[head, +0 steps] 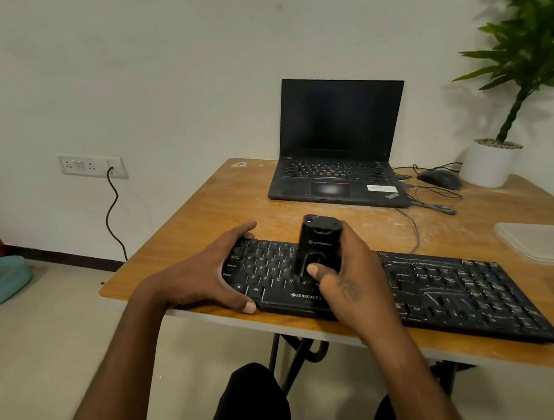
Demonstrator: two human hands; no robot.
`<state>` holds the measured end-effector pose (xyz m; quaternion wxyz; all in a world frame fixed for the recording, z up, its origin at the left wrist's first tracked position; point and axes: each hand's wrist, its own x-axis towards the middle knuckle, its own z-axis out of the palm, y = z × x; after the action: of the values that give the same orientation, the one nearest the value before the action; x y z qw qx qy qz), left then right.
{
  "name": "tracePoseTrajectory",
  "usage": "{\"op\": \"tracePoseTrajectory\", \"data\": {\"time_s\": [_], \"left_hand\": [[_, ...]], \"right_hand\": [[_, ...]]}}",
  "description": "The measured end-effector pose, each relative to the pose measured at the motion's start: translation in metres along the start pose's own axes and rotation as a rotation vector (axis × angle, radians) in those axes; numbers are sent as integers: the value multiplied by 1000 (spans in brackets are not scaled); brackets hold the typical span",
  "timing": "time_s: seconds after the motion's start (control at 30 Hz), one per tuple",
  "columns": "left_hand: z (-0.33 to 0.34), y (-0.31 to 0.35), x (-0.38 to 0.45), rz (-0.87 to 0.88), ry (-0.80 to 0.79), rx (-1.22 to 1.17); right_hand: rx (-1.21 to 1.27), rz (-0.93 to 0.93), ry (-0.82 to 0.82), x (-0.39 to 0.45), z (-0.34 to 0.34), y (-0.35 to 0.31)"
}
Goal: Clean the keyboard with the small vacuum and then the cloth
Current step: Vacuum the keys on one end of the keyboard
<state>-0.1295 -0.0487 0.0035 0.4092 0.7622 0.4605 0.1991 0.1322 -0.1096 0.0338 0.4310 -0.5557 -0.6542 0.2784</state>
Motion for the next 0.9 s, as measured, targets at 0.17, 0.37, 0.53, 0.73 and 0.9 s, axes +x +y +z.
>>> {"op": "tracePoseTrajectory", "data": {"time_s": [0.17, 0.37, 0.53, 0.73, 0.9], "left_hand": [[0, 2, 0, 1, 3, 7], [0, 1, -1, 4, -4, 1], [1, 2, 0, 6, -5, 11], [2, 4, 0, 28, -2, -7], [0, 0, -1, 14, 6, -12]], "right_hand": [[-45, -73, -84, 10, 38, -19], [25, 11, -43, -3, -2, -1], [-35, -11, 7, -12, -1, -3], [-58, -80, -119, -12, 31, -24], [-36, -4, -88, -22, -4, -8]]}}
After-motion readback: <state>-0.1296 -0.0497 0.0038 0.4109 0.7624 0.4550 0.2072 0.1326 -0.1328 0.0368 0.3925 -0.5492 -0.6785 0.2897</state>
